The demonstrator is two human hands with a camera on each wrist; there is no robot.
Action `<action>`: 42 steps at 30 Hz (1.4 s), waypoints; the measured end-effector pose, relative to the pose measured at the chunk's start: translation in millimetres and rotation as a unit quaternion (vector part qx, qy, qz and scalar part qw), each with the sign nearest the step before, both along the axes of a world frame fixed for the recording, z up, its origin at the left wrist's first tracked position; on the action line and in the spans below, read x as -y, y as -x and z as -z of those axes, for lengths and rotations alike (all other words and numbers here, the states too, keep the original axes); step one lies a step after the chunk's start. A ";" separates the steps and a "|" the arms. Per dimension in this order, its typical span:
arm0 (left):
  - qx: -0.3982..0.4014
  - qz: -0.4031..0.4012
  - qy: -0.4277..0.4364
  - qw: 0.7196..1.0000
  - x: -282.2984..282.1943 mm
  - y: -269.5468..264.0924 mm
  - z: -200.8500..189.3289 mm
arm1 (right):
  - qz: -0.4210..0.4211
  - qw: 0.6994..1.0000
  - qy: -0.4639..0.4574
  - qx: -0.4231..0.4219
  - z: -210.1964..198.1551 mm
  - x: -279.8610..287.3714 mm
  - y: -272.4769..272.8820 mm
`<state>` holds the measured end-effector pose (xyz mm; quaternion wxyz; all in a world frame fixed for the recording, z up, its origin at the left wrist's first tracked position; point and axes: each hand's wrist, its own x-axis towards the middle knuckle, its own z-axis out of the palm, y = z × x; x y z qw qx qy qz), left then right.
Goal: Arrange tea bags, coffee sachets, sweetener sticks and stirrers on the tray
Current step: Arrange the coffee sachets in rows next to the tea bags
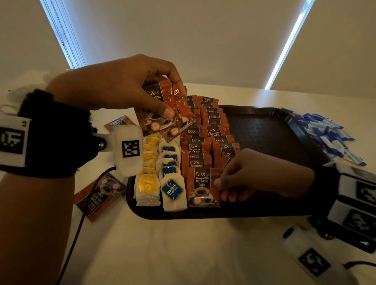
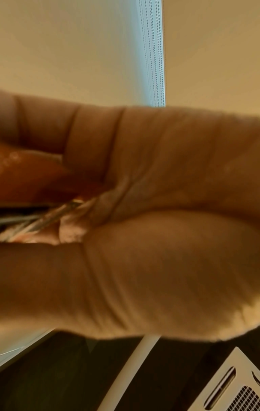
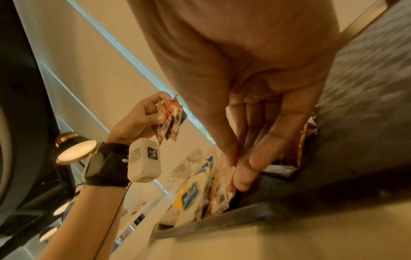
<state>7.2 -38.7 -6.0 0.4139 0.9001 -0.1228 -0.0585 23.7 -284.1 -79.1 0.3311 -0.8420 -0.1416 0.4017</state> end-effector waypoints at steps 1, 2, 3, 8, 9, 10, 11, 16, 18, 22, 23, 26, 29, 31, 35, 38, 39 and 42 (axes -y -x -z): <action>-0.001 0.000 0.000 1.000 -0.1 -0.3 0.3 | -0.004 1.000 0.002 0.009 1.4 -3.0 -1.4; -0.003 0.002 0.001 1.000 0.0 -0.4 0.2 | -0.006 1.000 0.005 0.019 2.5 -5.6 -2.9; -0.005 0.003 0.001 1.000 0.0 -0.4 0.2 | -0.009 0.999 0.009 0.029 3.5 -8.1 -4.4; -0.002 0.011 -0.010 1.000 0.4 0.0 -1.2 | -0.062 0.990 0.070 0.107 3.2 -15.0 -4.4; -0.002 0.011 -0.010 1.000 0.1 0.1 -1.3 | -0.074 0.985 0.071 0.139 1.6 -15.3 -2.9; -0.002 0.010 -0.010 1.000 -0.1 0.4 -1.2 | -0.090 0.978 0.065 0.178 -0.6 -15.6 -1.0; -0.002 0.009 -0.010 1.000 -0.1 0.6 -1.0 | -0.111 0.968 0.056 0.218 -2.9 -15.8 1.1; -0.001 0.009 -0.011 1.000 1.1 0.6 -1.2 | -0.233 0.930 0.032 0.284 -5.6 -21.9 10.8; -0.001 0.010 -0.012 1.000 0.7 0.8 -1.2 | -0.252 0.919 0.048 0.299 -2.1 -24.9 8.9; 0.000 0.012 -0.012 1.000 0.0 1.4 -1.6 | -0.270 0.911 0.069 0.305 4.7 -27.4 2.0; 0.001 0.012 -0.012 1.000 -0.1 1.3 -1.6 | -0.274 0.909 0.070 0.308 5.8 -28.1 1.0; 0.000 0.014 -0.012 1.000 -0.1 1.3 -1.8 | -0.274 0.908 0.069 0.308 7.1 -30.7 -1.1; -0.001 0.013 -0.011 1.000 -0.6 1.0 -1.8 | -0.258 0.915 0.067 0.303 7.6 -33.5 -4.4; -0.003 0.012 -0.010 1.000 -0.9 0.1 -1.2 | -0.253 0.916 0.066 0.306 7.8 -34.3 -6.1; -0.003 0.011 -0.005 1.000 -0.5 -1.9 1.1 | -0.249 0.913 0.067 0.315 8.6 -35.9 -8.2; -0.005 0.012 -0.006 1.000 0.7 -2.8 2.0 | -0.245 0.916 0.062 0.312 9.4 -35.7 -8.3; -0.005 0.013 -0.007 1.000 0.9 -3.0 2.2 | -0.242 0.919 0.057 0.307 8.3 -34.8 -8.1; -0.005 0.021 -0.005 1.000 1.0 -3.1 2.8 | -0.196 0.933 0.024 0.301 -5.2 -31.7 -6.3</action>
